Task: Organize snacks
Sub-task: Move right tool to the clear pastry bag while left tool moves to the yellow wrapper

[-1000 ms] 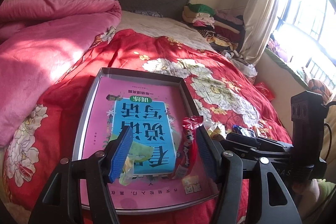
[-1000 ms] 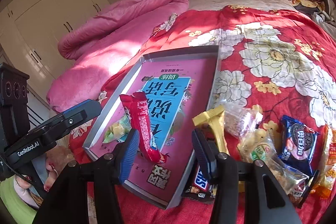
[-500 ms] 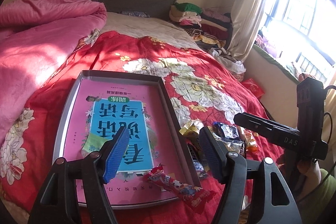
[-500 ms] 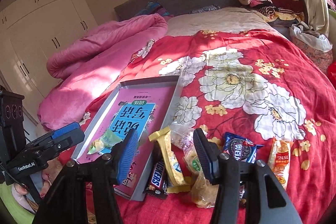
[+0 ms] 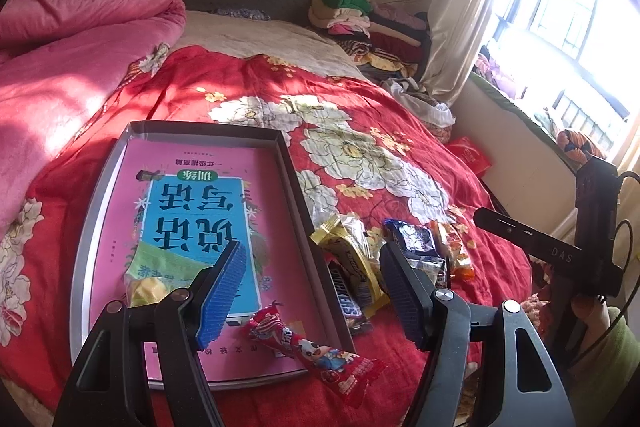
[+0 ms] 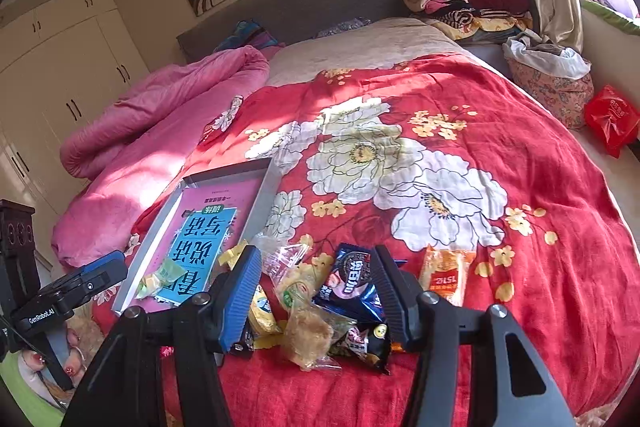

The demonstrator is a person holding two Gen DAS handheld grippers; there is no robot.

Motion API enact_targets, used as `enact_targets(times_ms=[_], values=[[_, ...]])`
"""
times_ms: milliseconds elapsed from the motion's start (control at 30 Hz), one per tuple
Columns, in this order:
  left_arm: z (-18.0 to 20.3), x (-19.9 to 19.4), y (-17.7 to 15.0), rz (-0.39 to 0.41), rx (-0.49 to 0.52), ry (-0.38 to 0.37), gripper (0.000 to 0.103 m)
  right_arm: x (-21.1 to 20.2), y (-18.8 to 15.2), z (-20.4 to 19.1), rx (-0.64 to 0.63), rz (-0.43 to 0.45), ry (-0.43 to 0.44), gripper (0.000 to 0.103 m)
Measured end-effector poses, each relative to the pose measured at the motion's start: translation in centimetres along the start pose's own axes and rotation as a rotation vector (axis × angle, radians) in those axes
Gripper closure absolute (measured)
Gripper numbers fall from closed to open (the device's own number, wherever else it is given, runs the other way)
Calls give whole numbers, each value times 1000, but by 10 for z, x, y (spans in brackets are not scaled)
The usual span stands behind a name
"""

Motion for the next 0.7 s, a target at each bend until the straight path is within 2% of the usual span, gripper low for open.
enact_targets(times_ms=[267, 700], values=[[26, 10, -4, -34, 32, -36, 32, -12, -9, 18, 41, -7, -18, 47], [53, 42, -12, -141, -14, -134, 32, -2, -36, 3, 3, -87, -5, 47]])
Point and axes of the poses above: each gripper's, at about its wrist camera, not at the fingertips, and x roughly the way its jaws point, z to its right, y to its top, the point moved 7 cm from there along x, roughly the way its jaws point, and after that the axes turned 8 degrees about x, right-handed, at the moved point
